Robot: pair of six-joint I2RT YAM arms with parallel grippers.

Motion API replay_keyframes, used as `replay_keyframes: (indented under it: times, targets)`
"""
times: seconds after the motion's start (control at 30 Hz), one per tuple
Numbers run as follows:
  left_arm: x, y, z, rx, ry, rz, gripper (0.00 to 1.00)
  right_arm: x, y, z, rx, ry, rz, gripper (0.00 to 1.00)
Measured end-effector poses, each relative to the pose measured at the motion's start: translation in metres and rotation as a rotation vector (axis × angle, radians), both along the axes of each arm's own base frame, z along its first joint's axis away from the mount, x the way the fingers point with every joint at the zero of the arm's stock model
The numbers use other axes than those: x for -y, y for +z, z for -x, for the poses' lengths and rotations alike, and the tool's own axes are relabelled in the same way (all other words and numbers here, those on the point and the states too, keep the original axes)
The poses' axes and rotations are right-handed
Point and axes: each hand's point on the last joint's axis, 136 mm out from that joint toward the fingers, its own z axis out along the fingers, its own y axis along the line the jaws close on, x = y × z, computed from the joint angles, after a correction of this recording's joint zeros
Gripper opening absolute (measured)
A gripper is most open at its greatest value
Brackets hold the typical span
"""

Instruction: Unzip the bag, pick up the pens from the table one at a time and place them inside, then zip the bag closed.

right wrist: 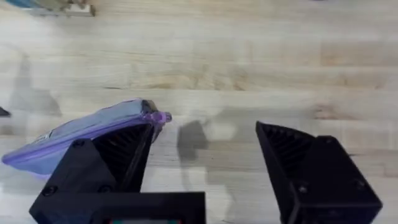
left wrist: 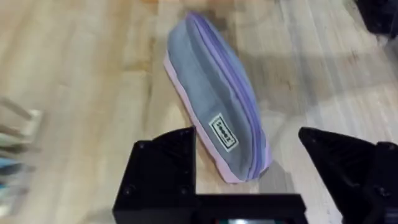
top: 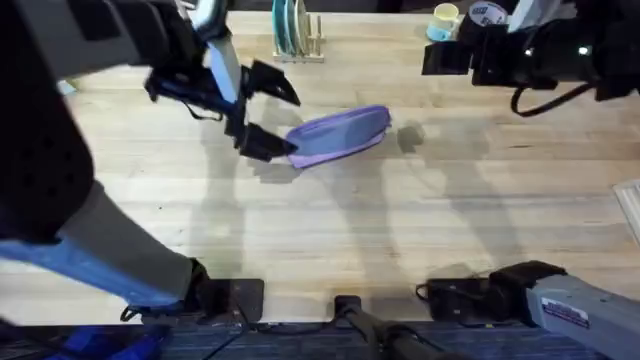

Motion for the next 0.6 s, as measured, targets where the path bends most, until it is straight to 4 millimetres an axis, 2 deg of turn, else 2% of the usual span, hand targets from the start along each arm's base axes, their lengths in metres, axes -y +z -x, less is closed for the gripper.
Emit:
replay_keyframes:
  times: [0.13,0.3,0.6]
  targets:
    - [-0.011,0.041,-0.007,0.074,0.046,-0.034,0.997,0.000,0.013,0.008,0.036,0.033,0.019,0.997]
    - [-0.029,0.090,-0.012,0.112,0.194,-0.132,0.996,0.002,0.025,0.015,0.068,0.045,0.025,0.997]
    - [-0.067,0.133,0.009,0.026,0.606,-0.344,0.996,0.006,0.038,0.020,0.113,0.038,0.032,0.997]
